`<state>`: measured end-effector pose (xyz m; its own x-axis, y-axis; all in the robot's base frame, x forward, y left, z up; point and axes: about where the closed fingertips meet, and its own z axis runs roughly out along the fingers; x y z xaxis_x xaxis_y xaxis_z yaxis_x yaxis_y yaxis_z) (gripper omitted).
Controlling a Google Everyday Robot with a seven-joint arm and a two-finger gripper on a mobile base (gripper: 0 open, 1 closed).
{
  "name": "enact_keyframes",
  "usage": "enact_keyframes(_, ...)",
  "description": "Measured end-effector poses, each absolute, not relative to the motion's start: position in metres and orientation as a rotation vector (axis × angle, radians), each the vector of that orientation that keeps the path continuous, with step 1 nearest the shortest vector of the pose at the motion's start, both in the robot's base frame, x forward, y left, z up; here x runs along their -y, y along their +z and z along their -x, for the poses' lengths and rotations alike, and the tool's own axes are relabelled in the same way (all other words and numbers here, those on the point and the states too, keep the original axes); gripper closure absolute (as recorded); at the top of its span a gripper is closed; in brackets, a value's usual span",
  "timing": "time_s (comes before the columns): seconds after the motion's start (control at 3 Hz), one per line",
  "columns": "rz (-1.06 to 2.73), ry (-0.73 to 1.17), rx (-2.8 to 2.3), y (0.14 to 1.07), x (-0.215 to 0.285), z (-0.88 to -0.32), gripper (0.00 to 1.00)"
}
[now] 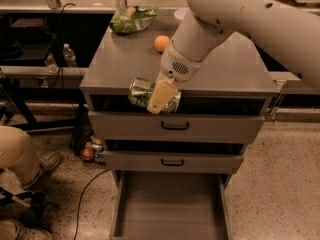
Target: Place green can into bottom drawer
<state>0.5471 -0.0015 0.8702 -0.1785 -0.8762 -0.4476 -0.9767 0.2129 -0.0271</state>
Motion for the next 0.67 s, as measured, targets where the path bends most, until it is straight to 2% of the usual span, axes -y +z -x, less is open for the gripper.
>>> enact_keyframes(0.67, 1.697, 0.365, -2.165, 0.847, 0.014, -0.539, 1.00)
